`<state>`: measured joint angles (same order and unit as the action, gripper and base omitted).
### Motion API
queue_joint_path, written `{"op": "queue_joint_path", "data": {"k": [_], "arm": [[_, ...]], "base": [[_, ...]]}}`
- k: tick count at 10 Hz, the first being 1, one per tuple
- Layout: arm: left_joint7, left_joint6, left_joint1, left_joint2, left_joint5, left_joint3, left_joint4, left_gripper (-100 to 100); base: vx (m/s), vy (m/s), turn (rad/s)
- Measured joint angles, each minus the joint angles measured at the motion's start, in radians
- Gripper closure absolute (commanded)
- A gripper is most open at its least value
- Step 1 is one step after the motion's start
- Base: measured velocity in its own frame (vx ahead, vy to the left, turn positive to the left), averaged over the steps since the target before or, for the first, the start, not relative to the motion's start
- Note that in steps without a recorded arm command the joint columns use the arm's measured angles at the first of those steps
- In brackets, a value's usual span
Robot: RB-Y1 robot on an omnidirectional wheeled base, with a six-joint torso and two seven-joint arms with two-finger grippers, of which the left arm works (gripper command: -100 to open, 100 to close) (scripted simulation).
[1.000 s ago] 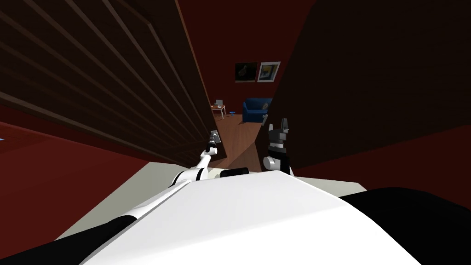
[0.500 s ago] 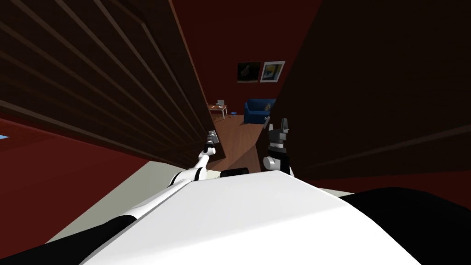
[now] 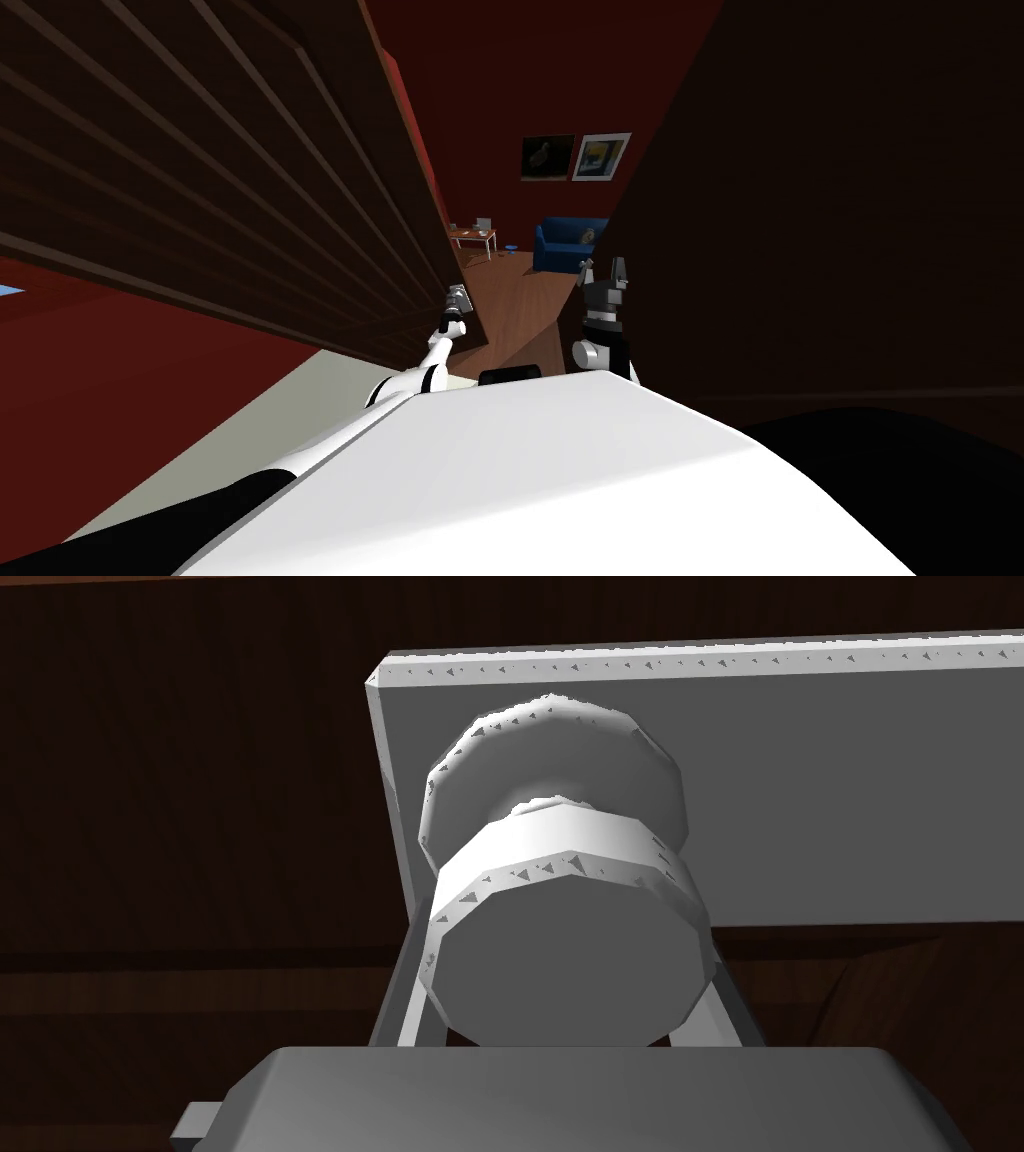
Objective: Push the door open
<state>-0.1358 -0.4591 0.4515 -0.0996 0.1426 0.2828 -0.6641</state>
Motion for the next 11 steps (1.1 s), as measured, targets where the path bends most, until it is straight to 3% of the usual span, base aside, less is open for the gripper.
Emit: {"op": "queue_joint_path", "data": {"k": [1,4,11], "arm": [[-0.002,0.011,-0.01,-0.004,0.003,0.008,-0.018,100],[-0.003,-0.013,0.008,-0.021,0.012,0.033,0.023,100],[-0.015,-0.014,-0.004,-0.043,0.029,0.079,0.027,100]], "base": [[0.096,-0.077,0.045],[0.151,-0.109,0.064],[0.165,-0.049,0.049]]}}
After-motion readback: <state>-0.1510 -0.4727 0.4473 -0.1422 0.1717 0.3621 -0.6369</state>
